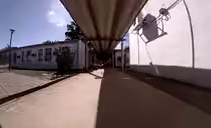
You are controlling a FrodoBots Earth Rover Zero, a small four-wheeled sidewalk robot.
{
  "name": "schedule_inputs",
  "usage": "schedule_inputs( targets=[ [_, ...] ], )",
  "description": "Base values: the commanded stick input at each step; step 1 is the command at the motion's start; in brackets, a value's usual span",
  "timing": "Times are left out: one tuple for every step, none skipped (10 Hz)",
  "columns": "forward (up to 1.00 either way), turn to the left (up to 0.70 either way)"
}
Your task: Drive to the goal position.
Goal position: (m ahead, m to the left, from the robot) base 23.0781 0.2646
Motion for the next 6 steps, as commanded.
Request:
schedule_inputs(
  targets=[
    [0.70,0.00],
    [0.70,0.00],
    [0.70,0.00],
    [0.70,0.00],
    [0.70,0.00],
    [0.70,0.00]
  ],
)
